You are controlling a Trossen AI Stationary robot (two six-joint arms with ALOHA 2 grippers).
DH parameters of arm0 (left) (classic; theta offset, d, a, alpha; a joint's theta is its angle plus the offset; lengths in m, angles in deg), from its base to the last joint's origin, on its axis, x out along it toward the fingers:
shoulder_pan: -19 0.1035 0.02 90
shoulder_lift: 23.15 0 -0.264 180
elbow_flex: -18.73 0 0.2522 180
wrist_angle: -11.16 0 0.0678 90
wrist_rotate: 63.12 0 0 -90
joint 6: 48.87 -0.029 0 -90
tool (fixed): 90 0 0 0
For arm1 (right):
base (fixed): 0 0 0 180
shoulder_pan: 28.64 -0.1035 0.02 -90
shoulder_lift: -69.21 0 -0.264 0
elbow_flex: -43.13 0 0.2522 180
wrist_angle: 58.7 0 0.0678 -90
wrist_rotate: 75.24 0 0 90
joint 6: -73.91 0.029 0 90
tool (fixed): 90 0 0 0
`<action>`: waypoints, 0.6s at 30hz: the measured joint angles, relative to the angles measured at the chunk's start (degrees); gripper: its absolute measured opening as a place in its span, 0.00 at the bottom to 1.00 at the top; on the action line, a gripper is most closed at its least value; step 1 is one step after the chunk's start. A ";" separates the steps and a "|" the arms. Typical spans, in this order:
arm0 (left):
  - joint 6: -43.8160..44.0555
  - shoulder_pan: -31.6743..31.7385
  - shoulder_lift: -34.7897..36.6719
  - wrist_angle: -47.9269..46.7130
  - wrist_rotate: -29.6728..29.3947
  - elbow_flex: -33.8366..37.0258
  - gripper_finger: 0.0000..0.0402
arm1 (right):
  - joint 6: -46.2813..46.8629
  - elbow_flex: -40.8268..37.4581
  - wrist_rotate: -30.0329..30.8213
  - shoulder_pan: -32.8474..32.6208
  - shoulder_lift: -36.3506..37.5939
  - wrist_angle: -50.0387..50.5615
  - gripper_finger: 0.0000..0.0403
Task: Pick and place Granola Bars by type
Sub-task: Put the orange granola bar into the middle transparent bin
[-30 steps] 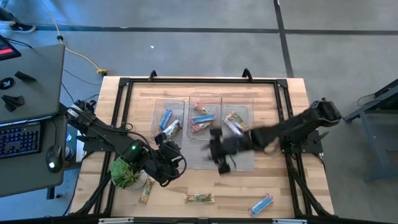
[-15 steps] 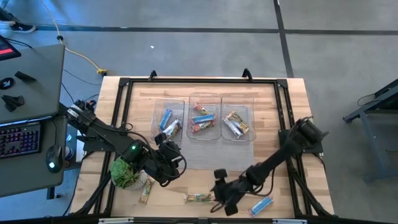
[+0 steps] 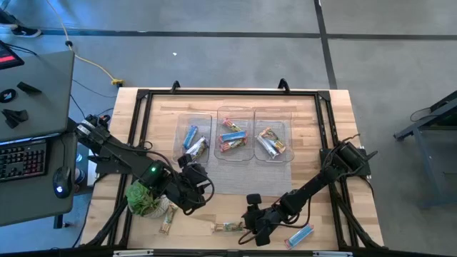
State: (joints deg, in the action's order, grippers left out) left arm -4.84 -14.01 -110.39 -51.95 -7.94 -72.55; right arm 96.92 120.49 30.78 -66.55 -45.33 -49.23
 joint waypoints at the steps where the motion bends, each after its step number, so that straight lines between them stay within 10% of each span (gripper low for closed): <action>1: 0.00 0.00 0.00 0.00 0.04 0.00 0.44 | 0.00 0.00 -0.03 -0.14 -0.04 0.00 0.41; 18: 0.00 0.00 0.00 0.00 -0.25 0.00 0.44 | -1.15 0.13 0.50 -0.55 -2.80 -1.53 0.31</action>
State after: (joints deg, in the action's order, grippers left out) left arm -4.84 -14.01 -110.39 -51.95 -8.19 -72.55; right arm 95.76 120.62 31.28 -67.10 -48.13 -50.76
